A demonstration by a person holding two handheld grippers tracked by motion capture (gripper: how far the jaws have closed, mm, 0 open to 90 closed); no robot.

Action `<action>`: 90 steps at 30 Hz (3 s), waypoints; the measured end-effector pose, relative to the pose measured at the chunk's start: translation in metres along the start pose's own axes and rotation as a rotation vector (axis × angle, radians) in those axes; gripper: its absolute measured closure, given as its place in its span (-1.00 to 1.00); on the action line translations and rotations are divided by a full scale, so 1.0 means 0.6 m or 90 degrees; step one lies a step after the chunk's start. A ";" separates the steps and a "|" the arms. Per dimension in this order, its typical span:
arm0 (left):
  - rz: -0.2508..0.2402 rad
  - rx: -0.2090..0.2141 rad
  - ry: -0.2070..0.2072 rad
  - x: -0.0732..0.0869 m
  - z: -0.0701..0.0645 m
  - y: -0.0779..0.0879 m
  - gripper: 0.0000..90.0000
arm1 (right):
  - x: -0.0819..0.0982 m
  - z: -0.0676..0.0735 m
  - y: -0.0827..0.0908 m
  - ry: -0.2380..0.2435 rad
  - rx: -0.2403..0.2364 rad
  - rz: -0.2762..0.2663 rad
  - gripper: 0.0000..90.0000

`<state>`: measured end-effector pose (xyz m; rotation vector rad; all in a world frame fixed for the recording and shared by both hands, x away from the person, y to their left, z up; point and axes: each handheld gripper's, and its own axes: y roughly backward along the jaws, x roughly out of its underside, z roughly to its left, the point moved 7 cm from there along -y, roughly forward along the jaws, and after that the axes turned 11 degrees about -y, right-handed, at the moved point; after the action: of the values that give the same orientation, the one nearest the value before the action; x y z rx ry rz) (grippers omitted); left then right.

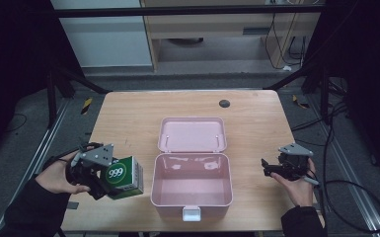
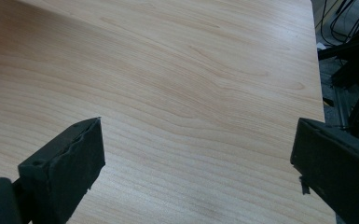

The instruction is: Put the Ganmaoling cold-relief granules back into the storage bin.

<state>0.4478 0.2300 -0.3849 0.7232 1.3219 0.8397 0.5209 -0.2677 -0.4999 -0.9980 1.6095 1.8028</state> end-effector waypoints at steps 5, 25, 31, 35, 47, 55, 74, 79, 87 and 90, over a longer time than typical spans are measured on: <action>-0.016 -0.010 -0.005 -0.013 0.006 0.010 -0.67 | -0.001 -0.001 0.000 0.000 0.001 -0.002 -0.93; -0.058 -0.029 -0.047 -0.089 0.021 0.017 -0.67 | 0.000 -0.001 -0.001 -0.001 -0.002 -0.003 -0.93; -0.067 -0.028 -0.057 -0.115 0.025 0.010 -0.67 | 0.000 -0.003 0.000 0.000 -0.003 -0.004 -0.93; -0.070 -0.023 -0.068 -0.132 0.027 0.002 -0.67 | 0.000 -0.004 0.000 -0.003 -0.002 -0.004 -0.93; -0.068 0.003 -0.090 -0.174 0.035 -0.044 -0.67 | 0.002 -0.007 0.001 -0.003 -0.002 -0.006 -0.93; -0.047 0.018 -0.113 -0.189 0.034 -0.074 -0.67 | 0.002 -0.006 0.000 -0.001 -0.003 -0.005 -0.93; -0.009 0.050 -0.118 -0.178 0.036 -0.134 -0.67 | 0.005 -0.005 -0.003 0.002 -0.003 -0.001 -0.93; 0.000 0.056 -0.120 -0.172 0.035 -0.147 -0.67 | 0.005 -0.005 -0.003 0.003 -0.004 0.001 -0.93; 0.009 0.065 -0.124 -0.161 0.031 -0.166 -0.67 | 0.006 -0.004 -0.005 0.009 -0.004 0.002 -0.93; 0.015 0.067 -0.124 -0.157 0.030 -0.174 -0.67 | 0.006 -0.004 -0.005 0.009 -0.004 0.003 -0.93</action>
<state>0.4726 0.0954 -0.4215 0.8824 1.1916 0.7025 0.5216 -0.2698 -0.5048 -1.0130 1.6164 1.8095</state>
